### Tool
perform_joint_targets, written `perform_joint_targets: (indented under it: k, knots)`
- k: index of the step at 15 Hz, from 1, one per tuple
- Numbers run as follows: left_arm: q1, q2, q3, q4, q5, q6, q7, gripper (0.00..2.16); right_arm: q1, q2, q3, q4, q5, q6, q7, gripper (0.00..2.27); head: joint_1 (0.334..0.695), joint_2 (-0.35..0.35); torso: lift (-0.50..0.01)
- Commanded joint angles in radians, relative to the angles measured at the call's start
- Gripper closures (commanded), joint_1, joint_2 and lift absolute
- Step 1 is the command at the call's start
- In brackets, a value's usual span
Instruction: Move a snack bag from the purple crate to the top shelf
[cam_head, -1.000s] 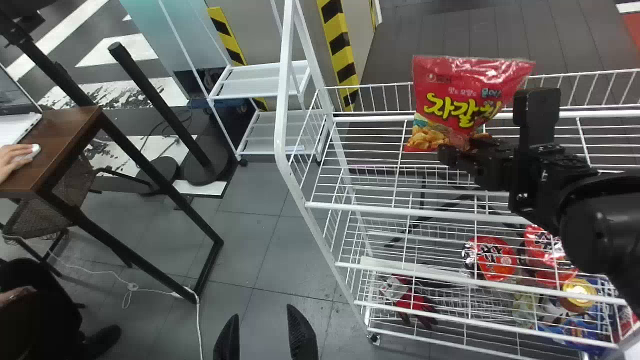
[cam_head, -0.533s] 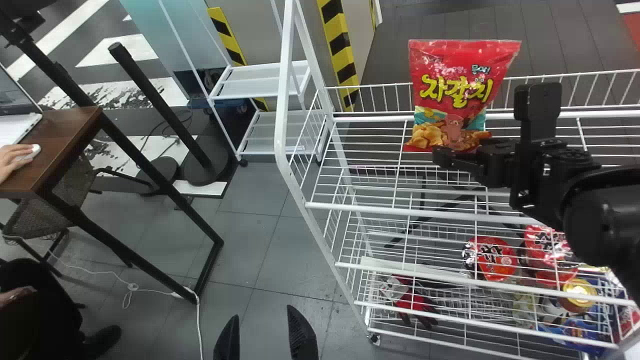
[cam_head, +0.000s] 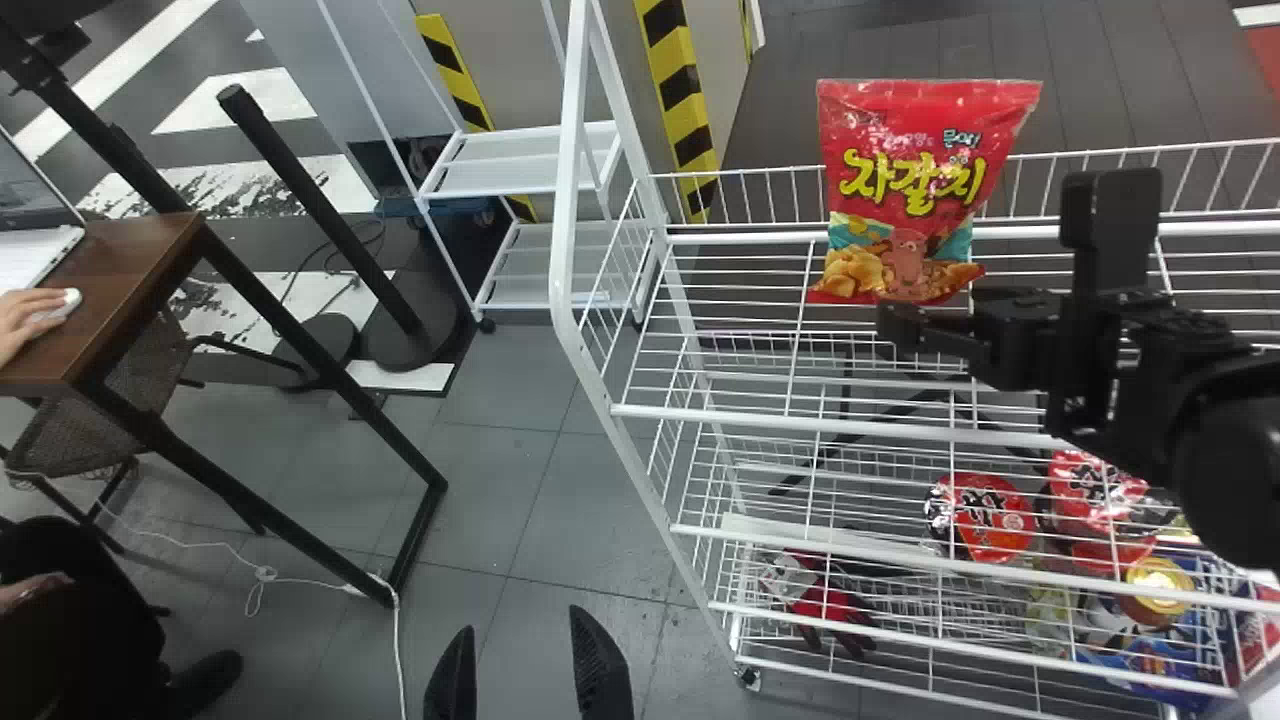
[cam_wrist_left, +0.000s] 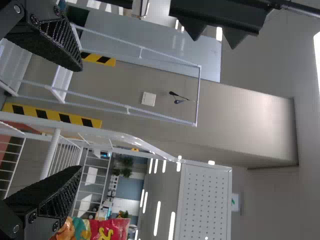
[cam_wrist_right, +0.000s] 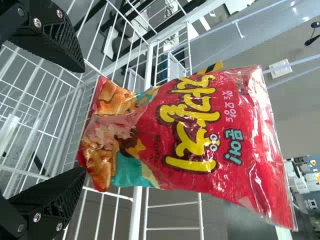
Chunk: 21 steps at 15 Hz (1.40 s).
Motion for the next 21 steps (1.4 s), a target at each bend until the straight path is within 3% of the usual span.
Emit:
perform_joint_targets:
  k: [1, 4, 6, 7, 9, 10, 13, 15, 21]
  knots:
    - [-0.004, 0.002, 0.0, -0.001, 0.002, -0.003, 0.001, 0.12, 0.134, -0.031, -0.066, -0.155, -0.002, 0.004, 0.033, 0.13, 0.695, 0.35, 0.0]
    - [-0.015, 0.003, -0.002, 0.004, 0.006, 0.0, -0.002, 0.12, 0.324, -0.069, -0.182, -0.327, -0.005, -0.018, 0.088, 0.13, 0.695, 0.344, 0.0]
    - [-0.024, 0.005, -0.008, 0.004, 0.006, 0.0, -0.004, 0.13, 0.436, -0.095, -0.245, -0.39, -0.003, -0.15, 0.102, 0.13, 0.695, 0.293, 0.0]
    - [-0.03, 0.005, -0.012, 0.005, 0.007, 0.0, -0.002, 0.12, 0.493, -0.126, -0.268, -0.407, -0.006, -0.254, 0.102, 0.13, 0.695, 0.273, 0.0]
    - [-0.058, 0.005, -0.032, 0.044, 0.004, -0.043, 0.053, 0.13, 0.589, -0.177, -0.287, -0.407, 0.0, -0.454, 0.102, 0.13, 0.695, 0.191, 0.0]
    - [-0.079, 0.006, -0.057, 0.094, -0.005, -0.132, 0.087, 0.13, 0.629, -0.184, -0.294, -0.378, 0.012, -0.576, 0.102, 0.13, 0.695, 0.17, 0.0]
    - [-0.107, 0.011, -0.094, 0.121, -0.059, -0.104, 0.071, 0.12, 0.674, -0.172, -0.288, -0.258, 0.083, -0.877, 0.071, 0.13, 0.695, 0.114, 0.0]
    - [-0.127, 0.012, -0.132, 0.119, -0.06, -0.068, 0.071, 0.1, 0.686, -0.161, -0.268, -0.189, 0.133, -1.024, 0.022, 0.13, 0.695, 0.034, 0.0]
    - [-0.125, 0.043, -0.215, -0.108, -0.1, 0.39, 0.051, 0.09, 0.756, -0.168, -0.273, -0.155, 0.144, -1.089, 0.014, 0.12, 0.695, -0.072, 0.0]
